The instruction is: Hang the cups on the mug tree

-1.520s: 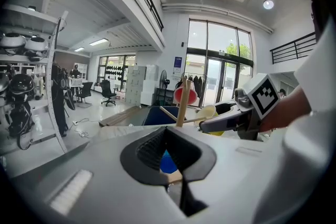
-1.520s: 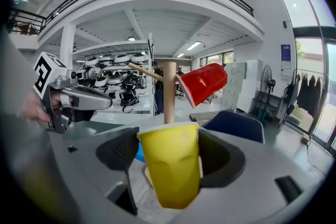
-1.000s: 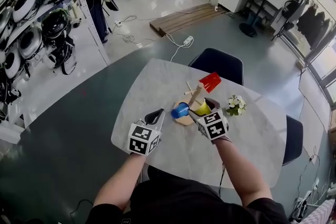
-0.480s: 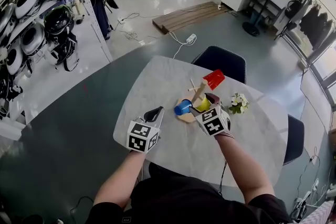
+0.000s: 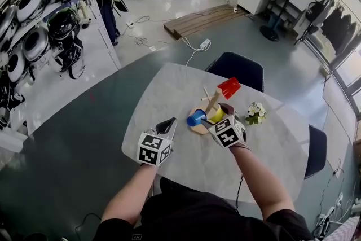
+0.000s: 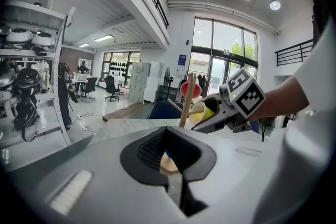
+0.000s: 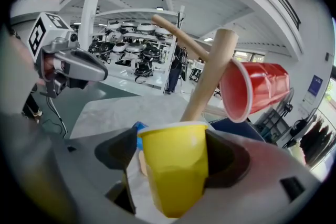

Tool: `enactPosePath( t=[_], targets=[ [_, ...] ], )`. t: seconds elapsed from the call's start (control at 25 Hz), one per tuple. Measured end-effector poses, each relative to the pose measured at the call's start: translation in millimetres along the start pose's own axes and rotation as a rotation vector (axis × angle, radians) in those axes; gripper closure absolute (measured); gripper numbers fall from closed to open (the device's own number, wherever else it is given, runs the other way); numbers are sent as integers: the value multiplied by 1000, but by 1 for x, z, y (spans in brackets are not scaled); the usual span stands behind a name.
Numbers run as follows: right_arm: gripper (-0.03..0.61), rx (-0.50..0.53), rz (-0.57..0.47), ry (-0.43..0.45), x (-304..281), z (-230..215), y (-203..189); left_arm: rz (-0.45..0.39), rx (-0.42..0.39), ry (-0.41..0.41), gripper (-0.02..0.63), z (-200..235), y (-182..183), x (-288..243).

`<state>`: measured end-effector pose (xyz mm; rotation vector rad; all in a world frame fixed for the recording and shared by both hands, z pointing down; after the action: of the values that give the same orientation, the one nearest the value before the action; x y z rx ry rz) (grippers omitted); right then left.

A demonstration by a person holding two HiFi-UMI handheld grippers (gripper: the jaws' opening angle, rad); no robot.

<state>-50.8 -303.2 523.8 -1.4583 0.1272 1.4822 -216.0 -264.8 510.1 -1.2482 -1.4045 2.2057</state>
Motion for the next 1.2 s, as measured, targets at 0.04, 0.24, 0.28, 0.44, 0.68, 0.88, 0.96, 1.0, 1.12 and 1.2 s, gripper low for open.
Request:
enactPosePath(
  t=[0.04,0.24,0.28,0.44,0.68,0.88,0.96,1.0,1.12,1.2],
  targets=[
    [213,0,3,-1,0,0,0,1,-1,-2,603,-1,0,-1],
    [213,13,-26,-18,8,1,6,3,0,-12,603,-5,-1,-1],
    [213,25,-27,-23,9,2,7,4,1,-13,603,-7,-2,-1],
    [213,67,33,-37,3,1,7,7,8,-17,603,-10,-6,-4],
    [213,83,46,-44,12,5,14,1,18,-13,603,-7,-8,1],
    [213,82,38,-21,15,10,11,4,26,-13,603,-7,-12,0],
    [213,82,24,-28,19,11,12,3,22,-16,603,-8,-10,0],
    [213,84,15,-34,22,11,14,1,18,-18,603,-8,-8,-1],
    [213,83,-15,-52,35,9,19,-7,1,-23,603,-8,1,0],
    [213,70,-41,-60,45,7,22,-19,-18,-24,603,-9,11,2]
  ],
)
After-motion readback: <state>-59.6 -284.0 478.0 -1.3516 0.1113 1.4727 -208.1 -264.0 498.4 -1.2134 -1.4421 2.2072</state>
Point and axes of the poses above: the fingertips, and each gripper's own axes: x backward along the fingers, z to its left, y out of its top, the point moved 4 cm from there along x, backward along the fingers, and after that the axes turned 10 degrees about z, right-handed, at the moved point
